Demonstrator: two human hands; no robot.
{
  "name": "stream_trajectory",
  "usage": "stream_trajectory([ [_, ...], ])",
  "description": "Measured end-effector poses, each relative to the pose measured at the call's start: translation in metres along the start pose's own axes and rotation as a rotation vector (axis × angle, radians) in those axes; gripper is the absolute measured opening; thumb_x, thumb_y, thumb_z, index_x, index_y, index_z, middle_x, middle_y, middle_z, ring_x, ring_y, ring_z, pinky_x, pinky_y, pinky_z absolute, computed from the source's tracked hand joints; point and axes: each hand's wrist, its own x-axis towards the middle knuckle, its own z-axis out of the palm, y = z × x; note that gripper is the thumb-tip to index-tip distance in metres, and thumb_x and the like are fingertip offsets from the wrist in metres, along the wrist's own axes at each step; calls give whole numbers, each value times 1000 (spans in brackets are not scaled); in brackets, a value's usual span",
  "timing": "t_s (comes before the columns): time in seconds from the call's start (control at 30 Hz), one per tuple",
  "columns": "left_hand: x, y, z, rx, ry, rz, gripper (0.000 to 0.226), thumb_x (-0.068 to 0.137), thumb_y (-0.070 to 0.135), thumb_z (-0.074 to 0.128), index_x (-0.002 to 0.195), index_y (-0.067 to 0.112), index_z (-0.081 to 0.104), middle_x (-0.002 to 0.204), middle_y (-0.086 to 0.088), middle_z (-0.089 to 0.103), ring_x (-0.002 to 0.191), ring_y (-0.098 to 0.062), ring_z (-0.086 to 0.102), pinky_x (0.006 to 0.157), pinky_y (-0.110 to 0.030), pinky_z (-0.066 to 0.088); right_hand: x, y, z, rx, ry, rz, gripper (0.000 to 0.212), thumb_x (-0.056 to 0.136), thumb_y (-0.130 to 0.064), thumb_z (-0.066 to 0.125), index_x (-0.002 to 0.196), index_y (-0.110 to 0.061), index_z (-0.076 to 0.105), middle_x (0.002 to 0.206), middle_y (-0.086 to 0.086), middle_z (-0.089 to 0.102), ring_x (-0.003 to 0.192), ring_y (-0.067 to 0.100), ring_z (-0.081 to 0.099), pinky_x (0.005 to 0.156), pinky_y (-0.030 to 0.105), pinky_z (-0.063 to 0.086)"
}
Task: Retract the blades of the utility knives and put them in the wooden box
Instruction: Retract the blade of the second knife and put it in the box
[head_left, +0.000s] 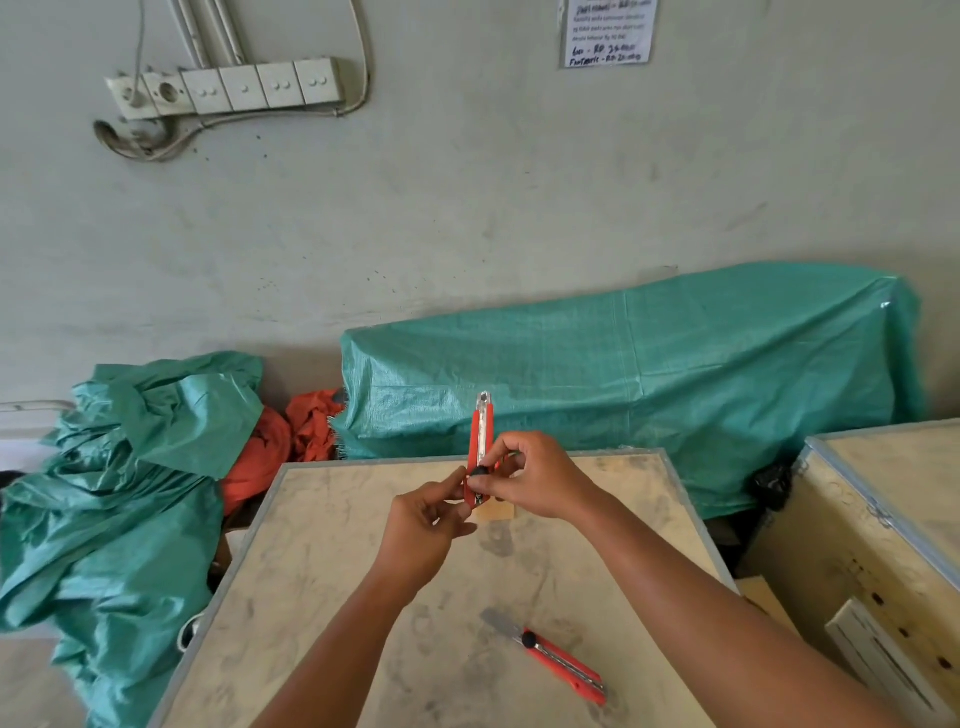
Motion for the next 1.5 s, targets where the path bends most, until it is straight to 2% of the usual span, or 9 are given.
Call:
stream_trajectory([
  [0.13, 7, -1, -1, -15, -7, 5, 48, 89, -12, 61, 116, 27, 70, 108, -17, 71, 102, -28, 70, 78, -36, 62, 0, 4, -2, 112, -35, 1, 24, 82, -23, 84, 105, -26, 77, 100, 1, 79, 87, 23, 77, 80, 43, 65],
  [0.33, 20, -12, 3, 16, -22, -2, 48, 90, -12, 60, 123, 21, 68, 109, -17, 71, 101, -23, 72, 77, -32, 62, 8, 20, 6, 73, 103, 30, 26, 74, -27, 90, 91, -15, 75, 88, 3, 80, 78, 17, 77, 75, 42, 65],
  [0.6, 57, -41, 6, 105, -16, -19, 54, 88, -12, 63, 117, 33, 68, 102, -11, 71, 81, -11, 66, 77, -31, 62, 45, 54, -4, 196, 148, 86, 26, 91, -16, 74, 118, -17, 73, 113, 3, 74, 91, 10, 75, 75, 17, 60],
  [0.73, 93, -52, 9, 193, -28, -41, 49, 88, -10, 64, 123, 24, 68, 102, -10, 72, 88, -20, 66, 78, -33, 63, 82, 77, -14, 199, 148, 126, 25, 88, -7, 77, 107, -24, 76, 106, 4, 74, 88, 21, 78, 75, 42, 67],
  [0.9, 166, -118, 6, 263, 41, -178, 46, 86, -7, 66, 110, 32, 73, 97, 1, 75, 79, -5, 68, 82, -38, 61, 148, 147, 10, 171, 100, 245, 25, 87, 0, 76, 107, -14, 77, 103, 10, 73, 82, 22, 78, 66, 34, 66],
  [1.0, 171, -122, 5, 359, 100, -237, 39, 86, 5, 73, 122, 19, 69, 114, -2, 73, 93, -7, 66, 89, -35, 56, 146, 156, 15, 133, 200, 228, 23, 86, 0, 76, 104, -14, 78, 97, 2, 73, 84, 18, 76, 68, 37, 67],
  [1.13, 192, -152, 7, 449, 67, -379, 74, 81, 18, 79, 146, 16, 45, 145, -3, 54, 126, -19, 54, 100, -42, 50, 154, 184, 40, 36, 211, 249, 24, 84, -6, 77, 102, -22, 80, 96, -15, 74, 88, 17, 76, 79, 40, 65],
  [1.27, 204, -164, 15, 567, 0, -446, 89, 82, 27, 78, 153, 11, 27, 155, -8, 41, 140, -27, 43, 112, -44, 41, 154, 191, 58, -118, 262, 203, 25, 85, -6, 76, 104, -21, 81, 102, -1, 79, 88, 12, 71, 78, 8, 52],
  [1.5, 211, -188, 17, 535, -41, -471, 50, 83, 16, 75, 131, 18, 62, 125, -5, 70, 119, -26, 63, 99, -44, 52, 157, 202, 80, -255, 177, 155, 27, 85, 0, 72, 107, -14, 80, 103, 8, 78, 94, 23, 71, 85, 23, 51],
])
